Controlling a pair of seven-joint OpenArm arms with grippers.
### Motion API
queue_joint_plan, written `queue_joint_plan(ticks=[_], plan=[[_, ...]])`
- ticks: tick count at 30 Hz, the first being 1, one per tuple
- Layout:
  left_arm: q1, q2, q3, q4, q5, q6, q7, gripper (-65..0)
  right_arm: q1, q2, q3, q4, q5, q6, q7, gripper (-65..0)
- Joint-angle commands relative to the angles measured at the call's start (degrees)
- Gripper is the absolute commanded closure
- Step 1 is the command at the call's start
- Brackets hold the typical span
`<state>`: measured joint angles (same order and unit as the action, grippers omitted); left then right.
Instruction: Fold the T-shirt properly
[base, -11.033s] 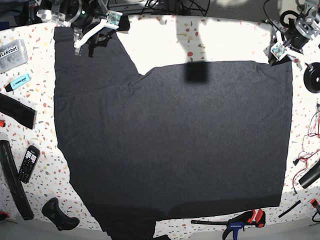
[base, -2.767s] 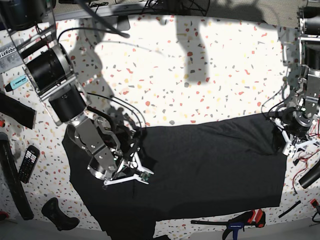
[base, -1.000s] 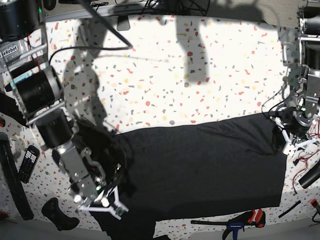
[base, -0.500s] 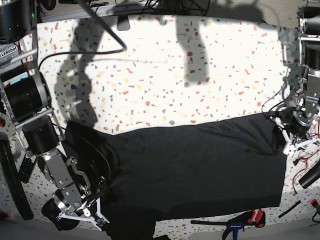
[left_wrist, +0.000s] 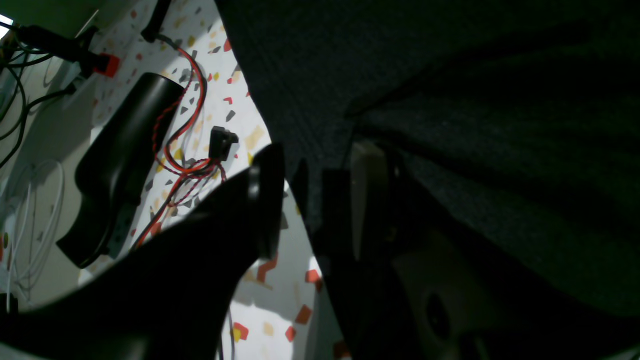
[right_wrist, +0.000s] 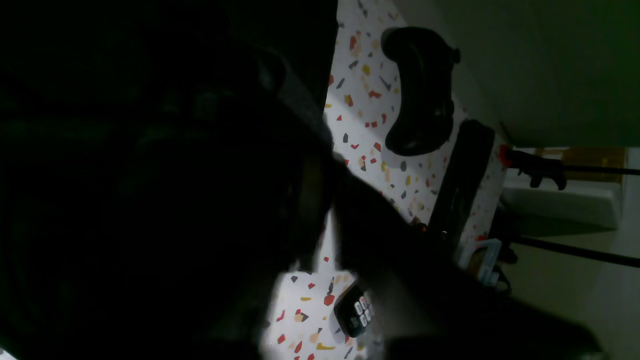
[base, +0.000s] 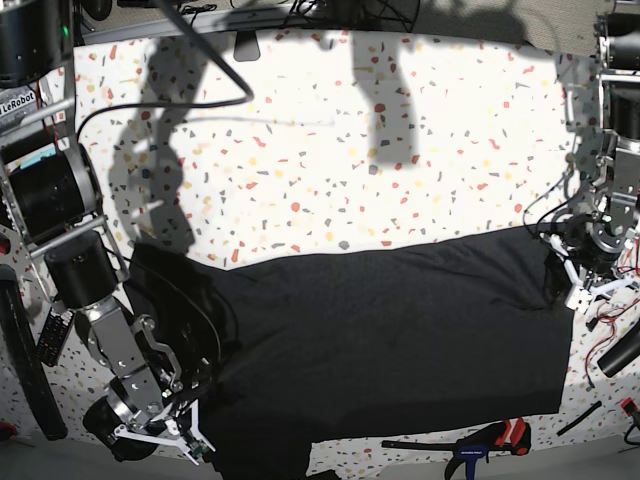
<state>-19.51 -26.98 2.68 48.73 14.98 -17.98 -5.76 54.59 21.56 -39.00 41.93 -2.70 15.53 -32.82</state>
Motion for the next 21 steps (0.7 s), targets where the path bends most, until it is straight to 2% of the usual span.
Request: queue_joint_plan(ticks=[1, 3, 7, 10, 13, 17, 21], plan=[[-1.4, -1.11, -0.31, 0.74, -0.68, 0.63, -1.14, -21.7, 2.38, 0.33, 0.42, 0.66, -0.35, -1.09, 1.14, -15.4], [-1.4, -1.11, -0.31, 0.74, -0.68, 0.63, -1.11, -21.8, 2.38, 0.33, 0.42, 0.68, -0.35, -1.09, 1.14, -18.7], [-1.4, -1.14, -0.31, 0.74, -0.7, 0.63, -1.14, -21.8, 2.38, 0.31, 0.42, 0.66, -1.97, -1.25, 1.14, -18.7], [-1.4, -1.11, -0.31, 0.74, -0.68, 0.63, -1.14, -21.8, 2.4, 0.33, 0.42, 0.68, -3.32, -3.1, 1.09, -18.7], [-1.42, -1.14, -0.31, 0.74, -1.51, 0.63, -1.16, -21.8, 2.38, 0.33, 0.42, 0.68, 1.27, -3.61, -0.63, -18.6], [-1.42, -1.14, -0.31, 0.74, -9.77, 0.63, -1.14, -21.8, 1.95, 0.33, 0.42, 0.68, 12.07, -3.54, -2.69, -18.6], [-1.42, -1.16, -0.31, 0.74, -18.12, 0.63, -1.11, -21.7, -0.87, 0.31, 0.42, 0.68, 13.29, -3.5, -1.14, -18.6]])
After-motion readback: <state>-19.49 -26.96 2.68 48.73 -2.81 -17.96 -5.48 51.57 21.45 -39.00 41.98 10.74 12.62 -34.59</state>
